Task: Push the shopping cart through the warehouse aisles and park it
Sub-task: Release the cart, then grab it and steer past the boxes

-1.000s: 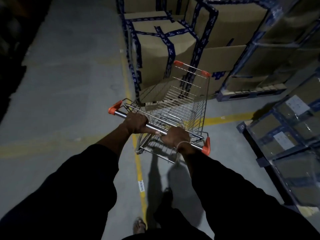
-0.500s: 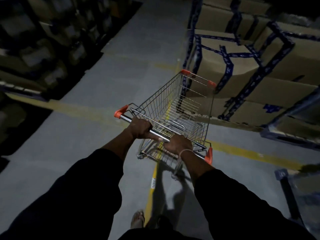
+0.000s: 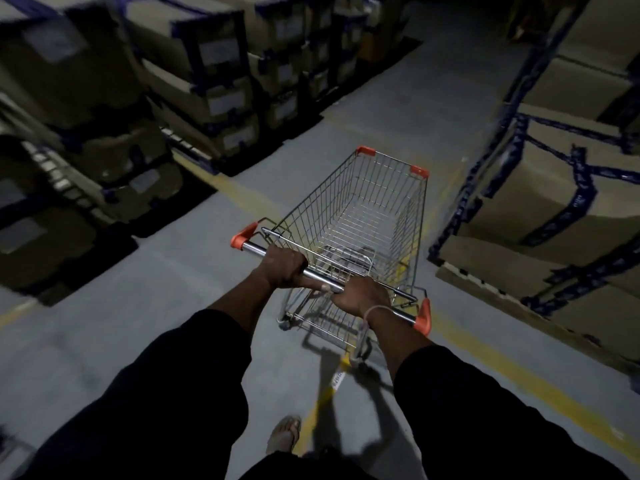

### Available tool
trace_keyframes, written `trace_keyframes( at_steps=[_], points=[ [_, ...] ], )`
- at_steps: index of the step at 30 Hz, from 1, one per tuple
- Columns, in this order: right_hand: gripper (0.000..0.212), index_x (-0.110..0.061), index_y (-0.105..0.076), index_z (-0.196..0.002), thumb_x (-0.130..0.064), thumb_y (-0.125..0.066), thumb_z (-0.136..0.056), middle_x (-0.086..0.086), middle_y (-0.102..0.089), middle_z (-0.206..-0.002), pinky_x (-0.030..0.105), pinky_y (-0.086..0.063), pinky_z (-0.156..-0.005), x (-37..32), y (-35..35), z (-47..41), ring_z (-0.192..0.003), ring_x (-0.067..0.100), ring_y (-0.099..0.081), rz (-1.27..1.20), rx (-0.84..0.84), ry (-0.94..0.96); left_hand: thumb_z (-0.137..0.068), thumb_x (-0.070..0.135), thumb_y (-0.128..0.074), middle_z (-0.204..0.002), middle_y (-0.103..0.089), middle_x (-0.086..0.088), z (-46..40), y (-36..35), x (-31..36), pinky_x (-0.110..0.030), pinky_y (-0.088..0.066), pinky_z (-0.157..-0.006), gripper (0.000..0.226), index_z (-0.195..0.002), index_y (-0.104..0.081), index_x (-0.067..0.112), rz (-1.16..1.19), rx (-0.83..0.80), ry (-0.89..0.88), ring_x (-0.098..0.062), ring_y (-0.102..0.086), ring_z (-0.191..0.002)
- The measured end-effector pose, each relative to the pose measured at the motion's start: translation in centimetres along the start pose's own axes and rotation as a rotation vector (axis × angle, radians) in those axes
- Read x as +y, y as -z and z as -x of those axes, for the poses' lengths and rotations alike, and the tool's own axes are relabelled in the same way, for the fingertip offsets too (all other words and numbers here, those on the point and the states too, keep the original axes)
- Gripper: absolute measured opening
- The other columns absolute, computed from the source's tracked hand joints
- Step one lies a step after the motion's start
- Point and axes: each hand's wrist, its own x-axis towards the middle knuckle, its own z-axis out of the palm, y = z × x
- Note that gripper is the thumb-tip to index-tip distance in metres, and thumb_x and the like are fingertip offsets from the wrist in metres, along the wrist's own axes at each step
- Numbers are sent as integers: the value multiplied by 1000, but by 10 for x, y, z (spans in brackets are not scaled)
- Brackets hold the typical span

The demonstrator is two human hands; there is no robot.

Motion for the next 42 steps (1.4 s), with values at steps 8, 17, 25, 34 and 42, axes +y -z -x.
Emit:
trace_keyframes(
  at_steps=[8,17,25,34,42],
  points=[
    [51,-21,-64,-86,-71,-58,-84,6,-74,-105,31,-49,-71,-59,-10,-1,-96,31,-70,87,-22,214,-36,110,13,-73,-64,4,73,-9,-35,-36,-47,-78,117,-74,-58,25,51,-18,221,-17,-61,-66],
    [58,-20,-59,-82,-77,-53,-86,4,-69,-96,33,-50,-71,-140,-25,6,-94,30,-69,193,-43,453,-45,105,-1,-72,-63,4,163,-14,-71,-33,-35,-72,96,-69,-51,27,20,-28,462,-15,-59,-66],
    [56,-21,-54,-77,-76,-57,-85,2,-68,-93,32,-47,-68,-222,-42,19,-88,28,-67,266,-63,594,-42,110,1,-66,-55,6,237,-21,-109,-36,-36,-77,98,-65,-47,27,92,-19,643,-16,-55,-65],
    [64,-21,-48,-68,-83,-55,-82,1,-65,-86,31,-46,-67,-322,-60,45,-81,27,-65,313,-88,704,-57,105,-21,-59,-46,9,322,-35,-166,-37,-40,-82,81,-62,-44,27,75,-59,813,-16,-54,-63],
    [57,-20,-62,-83,-75,-52,-88,3,-69,-91,32,-54,-72,-416,-78,65,-83,27,-67,369,-85,805,-62,105,-29,-61,-54,8,394,-49,-228,-38,-42,-83,80,-65,-52,28,105,-79,918,-14,-56,-61]
  ],
)
